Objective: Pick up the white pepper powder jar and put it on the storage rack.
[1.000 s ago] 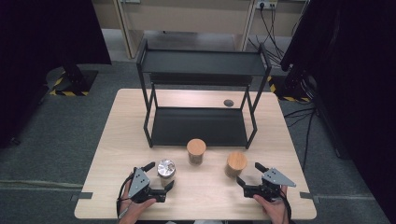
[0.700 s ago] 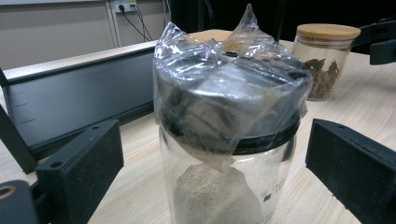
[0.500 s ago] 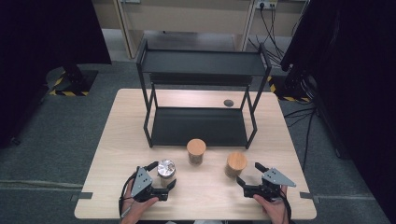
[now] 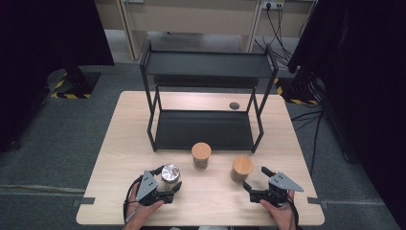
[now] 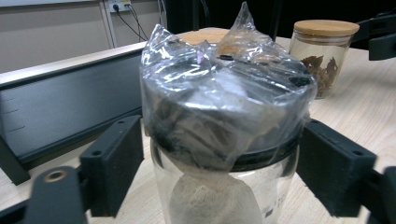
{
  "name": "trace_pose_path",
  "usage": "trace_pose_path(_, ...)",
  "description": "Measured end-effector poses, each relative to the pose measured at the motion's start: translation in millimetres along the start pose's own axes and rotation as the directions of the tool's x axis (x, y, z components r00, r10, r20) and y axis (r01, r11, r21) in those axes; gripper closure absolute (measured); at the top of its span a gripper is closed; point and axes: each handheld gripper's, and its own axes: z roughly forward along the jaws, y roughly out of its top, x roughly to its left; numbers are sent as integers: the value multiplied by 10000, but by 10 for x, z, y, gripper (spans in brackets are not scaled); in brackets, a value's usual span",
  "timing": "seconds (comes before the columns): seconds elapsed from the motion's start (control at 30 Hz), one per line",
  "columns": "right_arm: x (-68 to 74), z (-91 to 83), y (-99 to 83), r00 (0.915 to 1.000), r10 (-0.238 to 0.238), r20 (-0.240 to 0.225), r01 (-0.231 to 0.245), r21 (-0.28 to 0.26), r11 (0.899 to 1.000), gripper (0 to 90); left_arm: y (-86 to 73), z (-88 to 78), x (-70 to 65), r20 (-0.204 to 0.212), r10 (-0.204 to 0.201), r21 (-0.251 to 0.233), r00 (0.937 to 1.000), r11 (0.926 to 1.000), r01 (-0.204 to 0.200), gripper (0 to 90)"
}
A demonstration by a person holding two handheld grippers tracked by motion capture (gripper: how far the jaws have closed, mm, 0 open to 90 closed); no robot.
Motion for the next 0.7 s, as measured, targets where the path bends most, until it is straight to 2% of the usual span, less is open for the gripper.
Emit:
trace_pose_path(0.23,0,0,0,10000,-7,0,7,1,10000,32,5,14,-10,33,155,49,9999,9999,-155,301)
trace_pose_path(0.7,2,1,0,10000,-56,-5,56,-1,10000,32,12,10,4,-115,-20,64,9999,10000,20,310)
